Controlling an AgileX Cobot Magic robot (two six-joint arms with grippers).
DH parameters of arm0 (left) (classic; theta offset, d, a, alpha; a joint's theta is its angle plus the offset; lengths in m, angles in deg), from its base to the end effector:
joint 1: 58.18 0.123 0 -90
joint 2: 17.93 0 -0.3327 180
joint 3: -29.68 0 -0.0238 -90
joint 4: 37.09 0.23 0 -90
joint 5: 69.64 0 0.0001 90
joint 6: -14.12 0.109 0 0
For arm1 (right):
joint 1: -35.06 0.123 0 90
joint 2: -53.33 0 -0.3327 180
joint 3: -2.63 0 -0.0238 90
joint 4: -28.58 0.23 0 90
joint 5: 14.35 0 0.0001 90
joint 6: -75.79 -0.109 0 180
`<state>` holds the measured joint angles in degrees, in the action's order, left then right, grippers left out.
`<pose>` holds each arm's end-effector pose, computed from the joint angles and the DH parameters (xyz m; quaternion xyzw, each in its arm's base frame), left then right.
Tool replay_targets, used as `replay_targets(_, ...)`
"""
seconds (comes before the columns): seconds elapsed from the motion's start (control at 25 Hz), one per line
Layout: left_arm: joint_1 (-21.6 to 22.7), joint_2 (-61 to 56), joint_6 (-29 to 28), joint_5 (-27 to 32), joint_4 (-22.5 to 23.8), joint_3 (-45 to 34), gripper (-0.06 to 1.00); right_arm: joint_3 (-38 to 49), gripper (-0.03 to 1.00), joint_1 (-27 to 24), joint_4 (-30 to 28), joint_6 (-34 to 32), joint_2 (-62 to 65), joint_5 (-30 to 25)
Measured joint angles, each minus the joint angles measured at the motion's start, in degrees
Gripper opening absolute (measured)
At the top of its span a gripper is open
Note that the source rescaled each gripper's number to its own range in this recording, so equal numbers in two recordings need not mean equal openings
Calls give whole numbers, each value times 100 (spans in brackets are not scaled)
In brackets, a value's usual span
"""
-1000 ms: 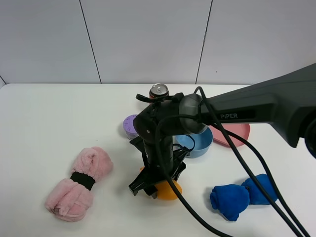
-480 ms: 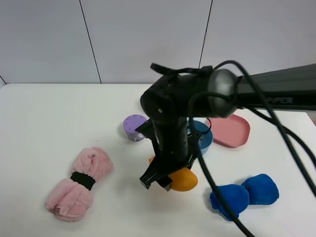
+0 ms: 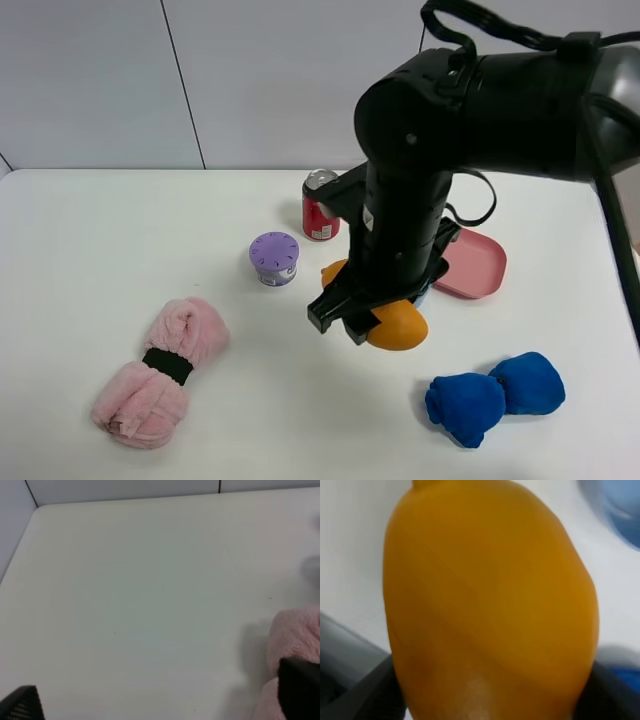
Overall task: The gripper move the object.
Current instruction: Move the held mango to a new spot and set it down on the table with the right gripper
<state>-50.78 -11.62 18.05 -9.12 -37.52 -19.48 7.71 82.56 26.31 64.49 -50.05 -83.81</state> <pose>-0.0562 -0.0080 0.2617 -0.0255 0.8476 0.0486 0.5278 0.2101 0.2233 0.2876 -0.3168 0.9481 -0.0074 0.0250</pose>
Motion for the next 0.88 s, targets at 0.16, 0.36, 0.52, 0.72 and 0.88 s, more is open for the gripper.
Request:
replay_targets(0.16,0,0,0,0,0,0,100,0,0,-651,-191,-4,0,-21)
replay_targets(0.36,0,0,0,0,0,0,100,0,0,-1586,-550,-34,0,286)
replay_targets(0.52,0,0,0,0,0,0,100,0,0,-2131,-685,-112,-67,1109)
replay_targets(0.72,0,0,0,0,0,0,100,0,0,-2438,-735,-233,-603,2555)
replay_targets(0.88,0,0,0,0,0,0,100,0,0,-2445,-961,-425,-1084,3822)
